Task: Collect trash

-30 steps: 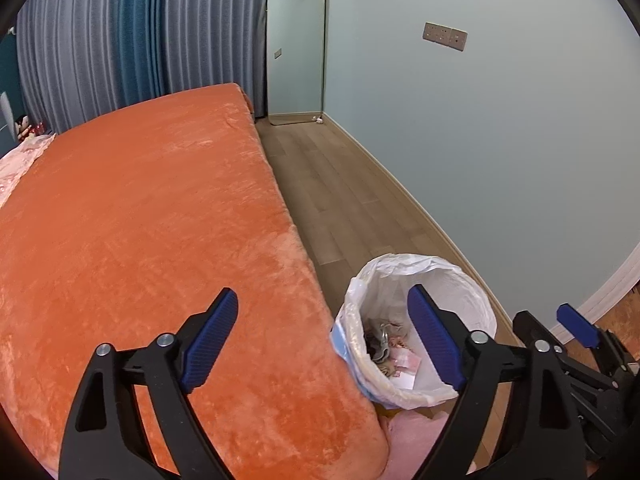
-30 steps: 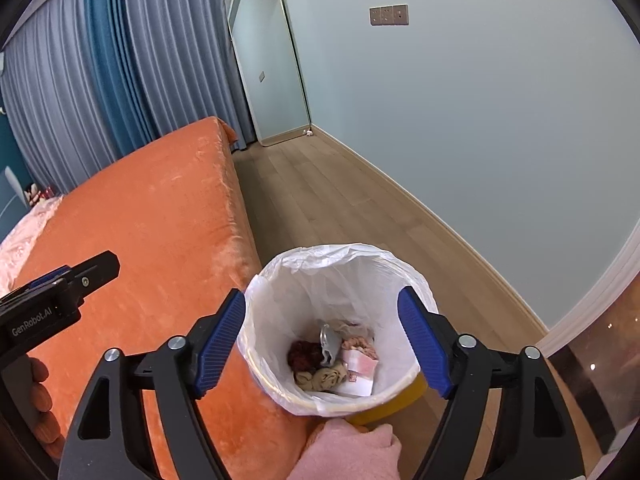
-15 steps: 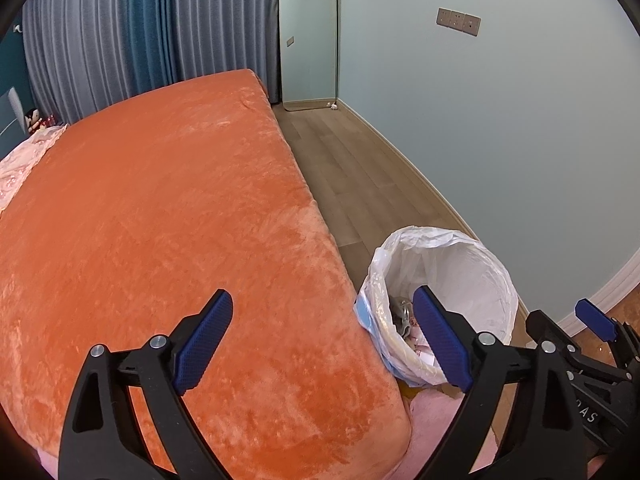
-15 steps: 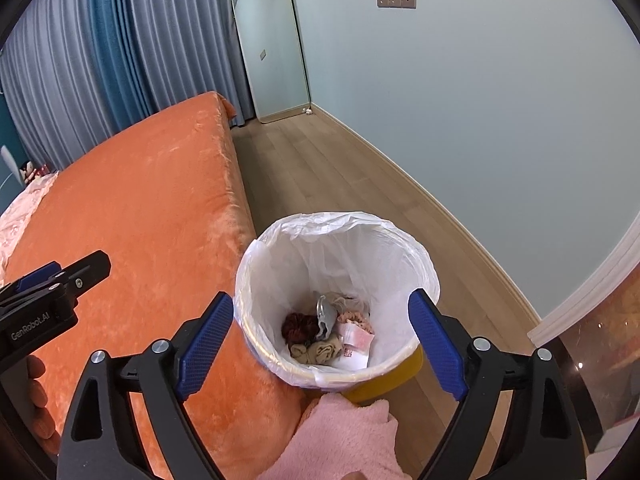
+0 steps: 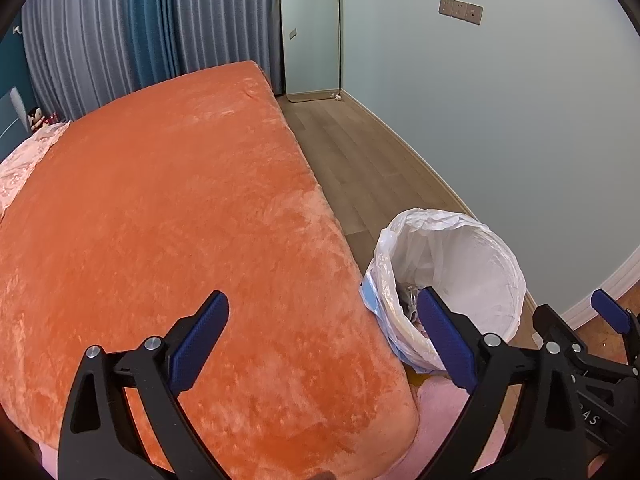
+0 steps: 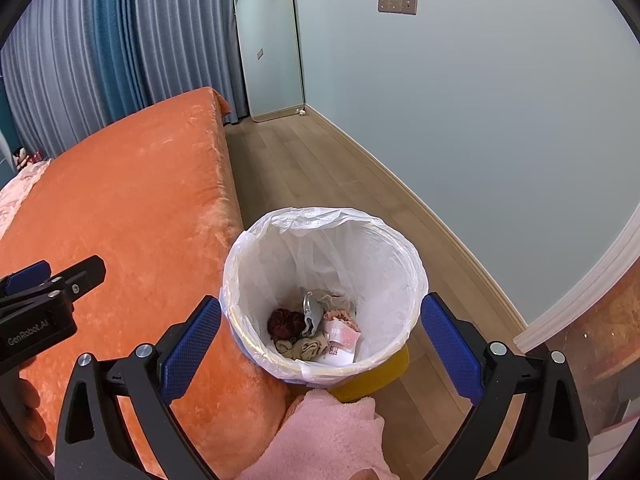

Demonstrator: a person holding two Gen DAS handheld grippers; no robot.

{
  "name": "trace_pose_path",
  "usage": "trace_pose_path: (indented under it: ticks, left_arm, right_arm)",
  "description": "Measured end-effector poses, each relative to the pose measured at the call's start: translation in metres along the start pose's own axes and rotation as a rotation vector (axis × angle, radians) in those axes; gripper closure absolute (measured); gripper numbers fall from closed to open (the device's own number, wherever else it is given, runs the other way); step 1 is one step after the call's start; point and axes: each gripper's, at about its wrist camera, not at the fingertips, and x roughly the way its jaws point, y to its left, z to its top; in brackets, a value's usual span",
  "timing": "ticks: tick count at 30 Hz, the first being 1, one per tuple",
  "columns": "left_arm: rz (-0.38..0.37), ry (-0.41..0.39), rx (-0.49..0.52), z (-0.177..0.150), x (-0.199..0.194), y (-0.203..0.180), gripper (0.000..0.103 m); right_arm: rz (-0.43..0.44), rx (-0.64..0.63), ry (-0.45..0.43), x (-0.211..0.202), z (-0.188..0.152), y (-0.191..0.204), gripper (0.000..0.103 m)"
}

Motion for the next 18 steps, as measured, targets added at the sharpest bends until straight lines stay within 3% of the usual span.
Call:
trace_pose_path:
  ticks: [18]
  left_arm:
    - [0.048,-0.001,0.018,-0.013,0.004,-0.007,0.012]
  right_arm:
    - [-0.012,-0.011,0.020,0.005,-0.015,-0.002,0.007]
